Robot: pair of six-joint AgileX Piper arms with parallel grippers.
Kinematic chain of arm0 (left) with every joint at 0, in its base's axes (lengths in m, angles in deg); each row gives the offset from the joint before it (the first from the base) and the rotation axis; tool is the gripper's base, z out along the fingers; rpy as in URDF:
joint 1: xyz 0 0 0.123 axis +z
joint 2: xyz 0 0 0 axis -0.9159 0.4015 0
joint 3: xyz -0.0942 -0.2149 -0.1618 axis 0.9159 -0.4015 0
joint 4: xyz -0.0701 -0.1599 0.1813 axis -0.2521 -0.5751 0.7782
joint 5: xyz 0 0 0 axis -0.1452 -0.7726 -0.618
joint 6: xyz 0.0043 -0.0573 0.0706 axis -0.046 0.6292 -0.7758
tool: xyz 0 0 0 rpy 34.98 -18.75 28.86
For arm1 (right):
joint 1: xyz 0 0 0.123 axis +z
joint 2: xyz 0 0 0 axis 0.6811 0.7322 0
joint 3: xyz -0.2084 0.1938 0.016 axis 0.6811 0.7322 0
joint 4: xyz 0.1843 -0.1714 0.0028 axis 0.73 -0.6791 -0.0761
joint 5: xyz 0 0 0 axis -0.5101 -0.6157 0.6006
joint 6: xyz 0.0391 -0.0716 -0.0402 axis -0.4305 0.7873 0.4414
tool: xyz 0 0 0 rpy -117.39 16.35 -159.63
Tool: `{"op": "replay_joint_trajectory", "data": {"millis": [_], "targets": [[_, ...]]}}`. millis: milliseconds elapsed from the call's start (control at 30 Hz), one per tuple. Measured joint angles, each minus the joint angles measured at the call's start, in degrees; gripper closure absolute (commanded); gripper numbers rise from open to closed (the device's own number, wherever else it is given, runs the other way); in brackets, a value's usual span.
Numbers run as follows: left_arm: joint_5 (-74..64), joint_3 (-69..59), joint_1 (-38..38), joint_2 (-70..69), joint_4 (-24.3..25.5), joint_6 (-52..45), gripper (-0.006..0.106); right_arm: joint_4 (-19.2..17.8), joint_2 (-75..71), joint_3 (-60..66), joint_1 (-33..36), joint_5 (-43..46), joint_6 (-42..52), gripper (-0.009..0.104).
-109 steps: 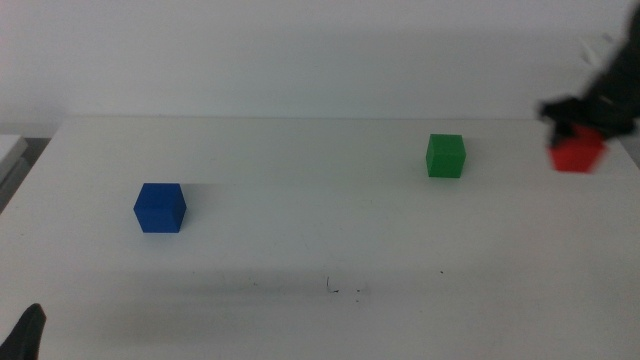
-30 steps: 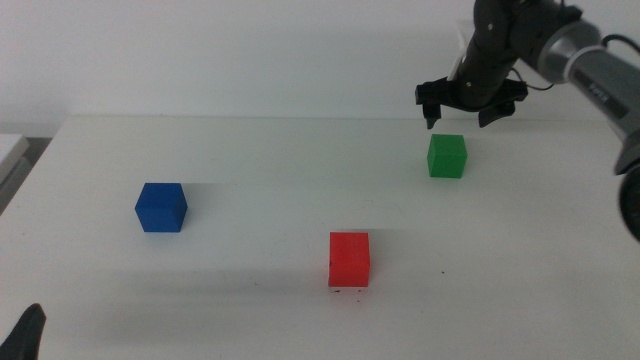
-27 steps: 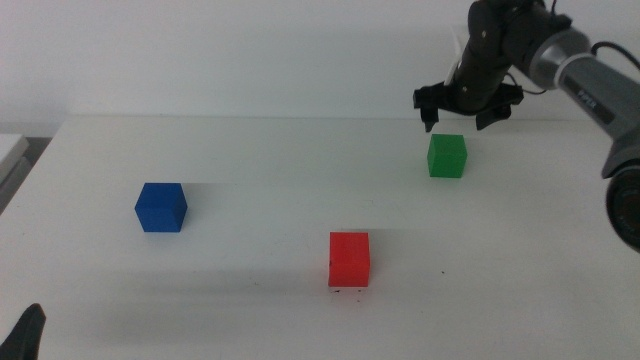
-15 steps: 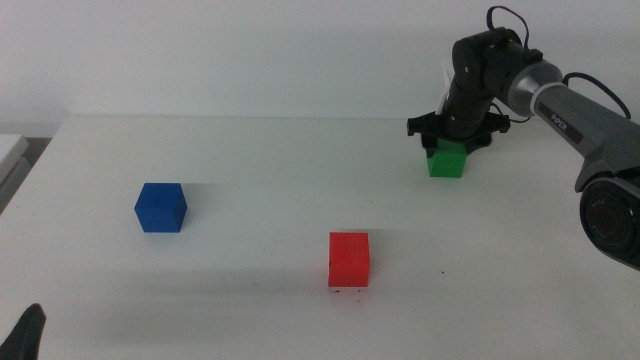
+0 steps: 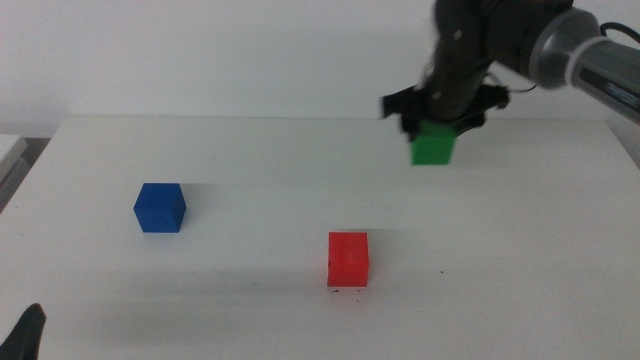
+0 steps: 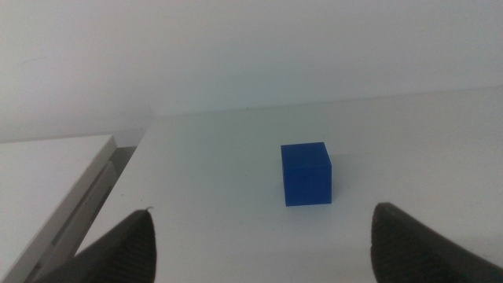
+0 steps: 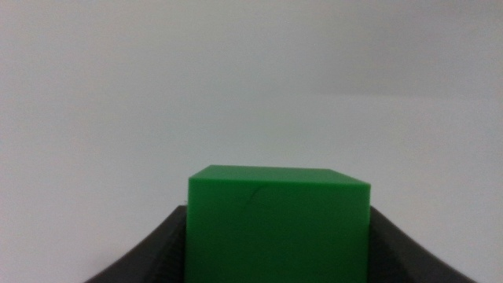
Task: Stack red cubes first, then green, then blue cubes in a specific spot.
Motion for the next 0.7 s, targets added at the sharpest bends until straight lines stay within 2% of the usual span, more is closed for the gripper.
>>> {"op": "replay_joint_trajectory", "data": {"millis": [133,300,467,700], "targets": [[0.0,0.0,0.0,0.0,0.0,0.0,0.007,-5.7,-12.2,16.7,9.4,7.7,-14.2,0.094],[0.0,0.0,0.0,0.0,0.0,0.0,0.007,-7.7,-17.5,23.5,16.9,9.5,-24.2,0.094],[0.0,0.0,0.0,0.0,0.0,0.0,0.007,-6.3,-15.6,24.1,20.2,9.2,-27.9,0.094],[0.0,0.0,0.0,0.0,0.0,0.0,0.007,-4.3,-13.4,24.3,21.1,9.2,-29.8,0.094]]}}
